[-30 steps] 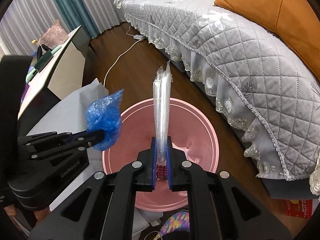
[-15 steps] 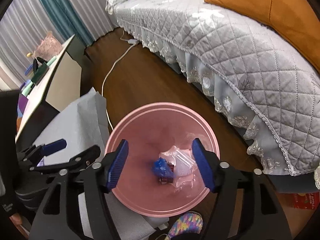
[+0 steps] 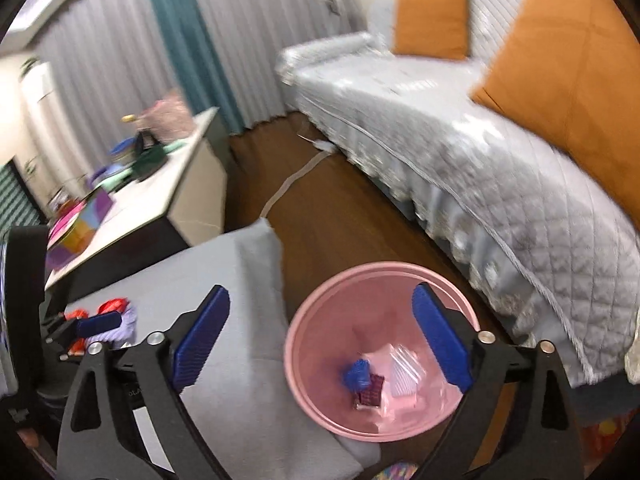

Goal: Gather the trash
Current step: 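Move both tools back over the remaining trash on the table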

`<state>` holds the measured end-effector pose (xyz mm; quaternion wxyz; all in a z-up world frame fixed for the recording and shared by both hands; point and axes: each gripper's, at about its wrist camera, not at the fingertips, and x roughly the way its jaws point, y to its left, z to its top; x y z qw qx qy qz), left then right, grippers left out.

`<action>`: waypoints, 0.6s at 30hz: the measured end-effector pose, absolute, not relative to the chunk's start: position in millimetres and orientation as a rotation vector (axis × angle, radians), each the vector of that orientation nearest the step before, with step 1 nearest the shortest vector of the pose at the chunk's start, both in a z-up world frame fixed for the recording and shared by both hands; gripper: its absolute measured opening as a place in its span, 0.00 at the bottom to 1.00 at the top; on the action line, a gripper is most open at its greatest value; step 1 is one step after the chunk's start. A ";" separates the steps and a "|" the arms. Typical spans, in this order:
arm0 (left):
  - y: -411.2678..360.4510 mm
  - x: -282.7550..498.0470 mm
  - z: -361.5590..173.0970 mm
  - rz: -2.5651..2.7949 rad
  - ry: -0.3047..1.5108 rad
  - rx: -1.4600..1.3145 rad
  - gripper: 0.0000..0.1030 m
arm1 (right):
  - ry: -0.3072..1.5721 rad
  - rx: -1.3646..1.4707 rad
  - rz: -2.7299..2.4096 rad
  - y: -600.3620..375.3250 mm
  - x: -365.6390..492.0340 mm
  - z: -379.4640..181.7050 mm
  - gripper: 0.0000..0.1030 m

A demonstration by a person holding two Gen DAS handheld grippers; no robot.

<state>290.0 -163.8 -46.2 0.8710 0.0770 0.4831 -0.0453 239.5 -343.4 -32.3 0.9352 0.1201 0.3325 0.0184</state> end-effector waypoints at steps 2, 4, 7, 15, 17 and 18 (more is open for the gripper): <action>-144.9 278.4 -38.2 -0.077 0.998 0.157 0.83 | 0.649 0.204 0.085 -325.4 231.2 -23.4 0.95; -127.0 265.7 -28.1 -0.049 0.973 0.161 0.83 | 0.635 0.181 0.137 -310.1 224.7 -17.1 0.95; -100.8 242.3 -13.6 -0.004 0.927 0.173 0.83 | 0.650 0.141 0.174 -286.3 218.6 -10.9 0.95; -33.5 181.6 0.4 0.078 0.876 0.126 0.83 | 0.663 0.112 0.240 -220.2 170.2 6.5 0.95; -12.7 165.9 -1.3 0.114 0.871 0.103 0.83 | 0.681 0.146 0.267 -204.7 157.4 1.6 0.95; -4.4 159.6 -2.9 0.130 0.869 0.095 0.83 | 0.692 0.163 0.283 -197.6 152.4 -1.7 0.95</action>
